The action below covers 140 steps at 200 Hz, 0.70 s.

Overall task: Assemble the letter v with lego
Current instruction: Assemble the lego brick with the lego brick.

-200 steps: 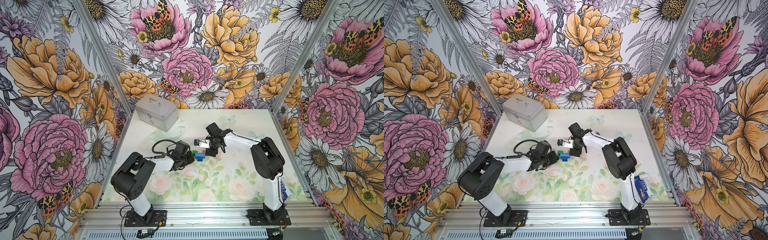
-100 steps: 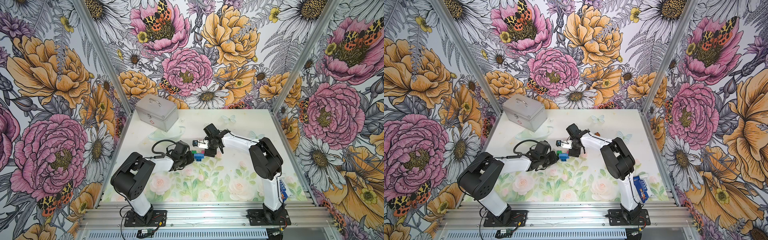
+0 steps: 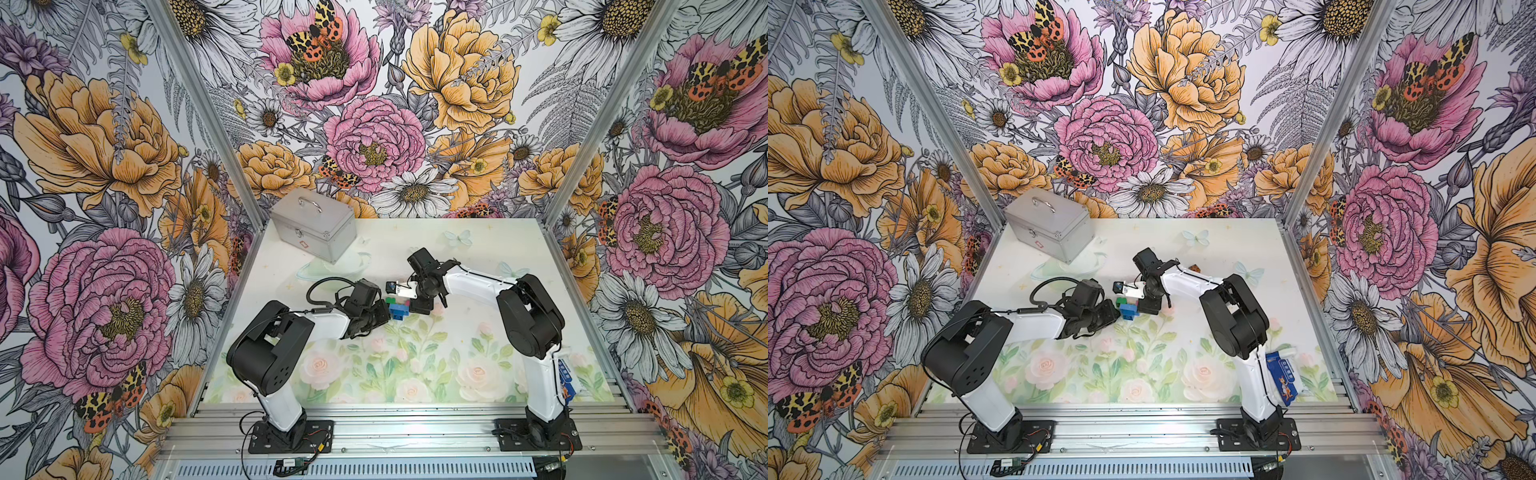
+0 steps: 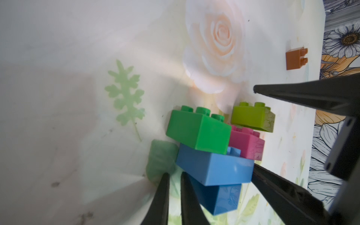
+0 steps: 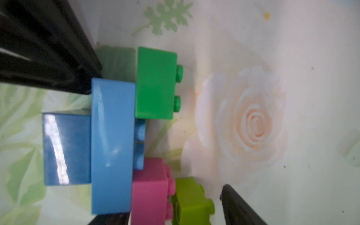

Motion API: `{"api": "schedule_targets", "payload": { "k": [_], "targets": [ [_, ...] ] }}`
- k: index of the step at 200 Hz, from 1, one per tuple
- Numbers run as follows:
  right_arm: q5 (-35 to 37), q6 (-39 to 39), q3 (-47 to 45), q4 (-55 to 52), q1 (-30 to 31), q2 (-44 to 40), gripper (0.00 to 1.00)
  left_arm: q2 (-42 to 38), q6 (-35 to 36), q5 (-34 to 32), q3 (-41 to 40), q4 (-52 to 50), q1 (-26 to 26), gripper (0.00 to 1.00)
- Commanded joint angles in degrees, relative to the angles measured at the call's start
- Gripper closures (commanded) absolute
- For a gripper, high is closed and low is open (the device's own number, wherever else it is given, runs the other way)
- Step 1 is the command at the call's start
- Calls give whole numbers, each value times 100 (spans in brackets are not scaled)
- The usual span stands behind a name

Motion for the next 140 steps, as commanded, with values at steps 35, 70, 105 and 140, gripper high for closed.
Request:
{"api": "schedule_targets", "payload": {
  "k": [35,70,105,140],
  "targets": [
    [-136,10,18,-140,-42,63,32,153,145,67,69,-26,6,85],
    [-172,-18,37,-192,-33,83,35,171,153,63,96,-26,2,85],
    [-209,-48,74,-262,-25,95,41,204,154,55,124,-25,5,85],
    [-183,-37,92,-281,-24,106,41,224,152,61,151,-26,2,85]
  ]
}}
